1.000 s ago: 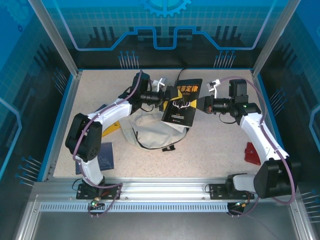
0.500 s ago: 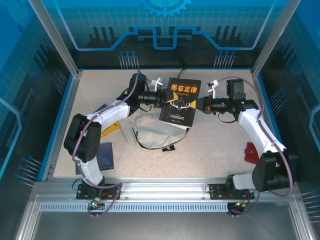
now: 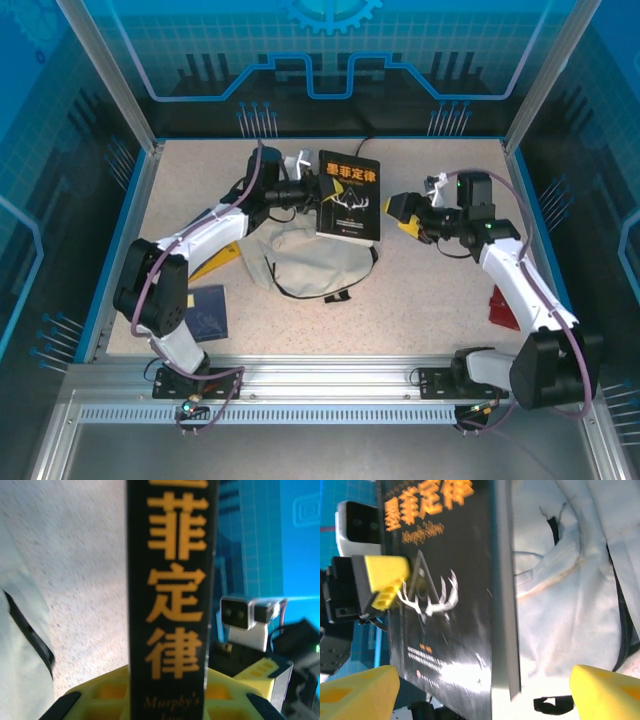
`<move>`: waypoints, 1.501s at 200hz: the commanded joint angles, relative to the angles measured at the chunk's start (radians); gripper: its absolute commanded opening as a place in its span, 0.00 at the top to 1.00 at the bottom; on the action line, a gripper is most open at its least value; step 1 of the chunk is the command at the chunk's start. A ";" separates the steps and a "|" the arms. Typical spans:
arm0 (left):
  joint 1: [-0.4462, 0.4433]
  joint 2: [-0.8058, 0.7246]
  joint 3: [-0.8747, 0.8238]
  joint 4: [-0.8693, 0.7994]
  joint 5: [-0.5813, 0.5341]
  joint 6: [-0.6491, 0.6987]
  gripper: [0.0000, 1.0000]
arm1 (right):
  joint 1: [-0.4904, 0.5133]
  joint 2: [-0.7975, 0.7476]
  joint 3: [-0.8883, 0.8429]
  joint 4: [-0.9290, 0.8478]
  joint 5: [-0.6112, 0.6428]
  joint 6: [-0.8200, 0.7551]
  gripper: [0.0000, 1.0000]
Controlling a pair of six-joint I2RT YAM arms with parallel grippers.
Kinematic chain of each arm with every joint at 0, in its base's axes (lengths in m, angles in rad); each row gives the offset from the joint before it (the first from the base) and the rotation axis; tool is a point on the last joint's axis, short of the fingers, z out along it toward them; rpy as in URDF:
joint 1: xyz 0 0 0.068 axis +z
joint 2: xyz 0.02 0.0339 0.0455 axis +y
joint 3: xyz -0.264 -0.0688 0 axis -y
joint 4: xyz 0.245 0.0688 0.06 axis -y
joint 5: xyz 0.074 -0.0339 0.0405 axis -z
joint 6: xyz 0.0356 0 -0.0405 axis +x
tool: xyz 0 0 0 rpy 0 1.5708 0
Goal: Pack books, pencil case, and school supplies into a backpack
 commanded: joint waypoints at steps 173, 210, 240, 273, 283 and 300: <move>-0.037 -0.191 -0.219 0.359 -0.585 -0.431 0.87 | 0.462 0.117 -0.105 0.797 0.512 0.843 0.03; -0.048 -0.225 -0.254 0.347 -0.627 -0.491 0.88 | 0.477 0.159 -0.058 0.748 0.616 0.873 0.06; -0.051 -0.229 -0.269 0.362 -0.621 -0.520 0.88 | 0.478 0.217 -0.026 0.812 0.621 0.938 0.20; -0.054 -0.237 -0.266 0.328 -0.618 -0.505 0.87 | 0.479 0.204 -0.047 0.815 0.648 0.947 0.39; -0.057 -0.245 -0.269 0.313 -0.623 -0.497 0.87 | 0.481 0.189 -0.072 0.804 0.666 0.945 0.44; -0.058 -0.256 -0.275 0.300 -0.624 -0.488 0.86 | 0.484 0.164 -0.099 0.792 0.694 0.941 0.57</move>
